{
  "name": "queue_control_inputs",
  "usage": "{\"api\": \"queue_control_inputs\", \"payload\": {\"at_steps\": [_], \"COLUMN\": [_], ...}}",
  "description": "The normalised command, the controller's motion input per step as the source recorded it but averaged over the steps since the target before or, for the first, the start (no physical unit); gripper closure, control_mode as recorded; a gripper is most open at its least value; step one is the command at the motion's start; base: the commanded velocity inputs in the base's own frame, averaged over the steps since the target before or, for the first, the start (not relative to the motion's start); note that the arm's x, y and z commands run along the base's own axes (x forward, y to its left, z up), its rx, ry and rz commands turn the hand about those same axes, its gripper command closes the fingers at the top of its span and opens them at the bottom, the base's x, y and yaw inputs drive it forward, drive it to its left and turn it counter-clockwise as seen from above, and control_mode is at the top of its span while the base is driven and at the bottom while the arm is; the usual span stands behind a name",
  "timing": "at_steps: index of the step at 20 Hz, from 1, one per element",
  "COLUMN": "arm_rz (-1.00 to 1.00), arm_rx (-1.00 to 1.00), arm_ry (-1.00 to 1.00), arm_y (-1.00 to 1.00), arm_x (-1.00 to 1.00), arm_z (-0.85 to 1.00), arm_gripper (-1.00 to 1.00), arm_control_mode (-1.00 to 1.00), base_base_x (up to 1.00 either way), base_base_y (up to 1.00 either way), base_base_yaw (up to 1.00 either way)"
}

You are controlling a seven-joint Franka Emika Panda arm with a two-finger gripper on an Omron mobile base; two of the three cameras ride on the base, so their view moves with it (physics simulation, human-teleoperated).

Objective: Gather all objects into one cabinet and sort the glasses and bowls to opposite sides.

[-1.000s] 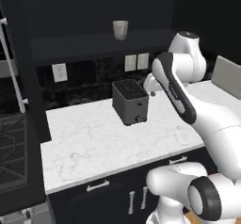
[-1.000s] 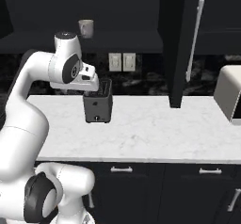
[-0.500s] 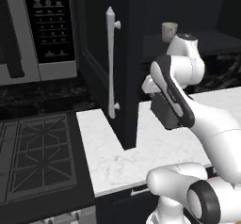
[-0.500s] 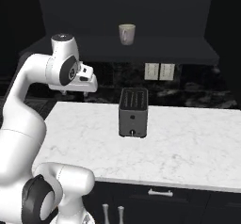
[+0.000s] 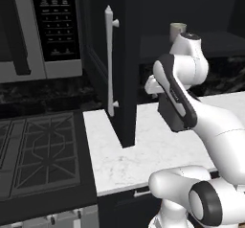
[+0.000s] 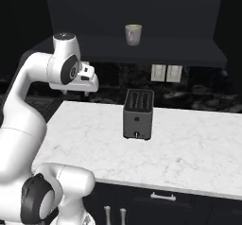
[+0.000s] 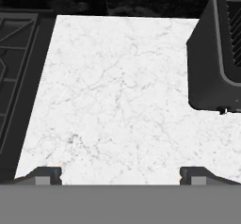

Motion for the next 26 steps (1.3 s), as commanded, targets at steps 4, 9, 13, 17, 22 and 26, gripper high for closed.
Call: {"api": "queue_control_inputs", "payload": {"at_steps": [4,9,13,17,22,26], "arm_rz": [0.0,0.0,0.0,0.0,0.0,0.0], "arm_rx": [0.0,0.0,0.0,0.0,0.0,0.0], "arm_ry": [0.0,0.0,0.0,0.0,0.0,0.0], "arm_y": [0.0,0.0,0.0,0.0,0.0,0.0], "arm_x": [0.0,0.0,0.0,0.0,0.0,0.0], "arm_z": [0.0,0.0,0.0,0.0,0.0,0.0], "arm_gripper": [-1.0,-1.0,-1.0,-1.0,-1.0,-1.0], "arm_control_mode": [1.0,1.0,1.0,1.0,1.0,1.0], "base_base_x": [-0.04,0.07,0.0,0.18,0.37,0.0], "base_base_y": [-0.5,-0.29,-0.2,-0.5,-0.62,-0.05], "base_base_yaw": [0.32,0.04,0.0,-0.09,-0.17,0.0]}}
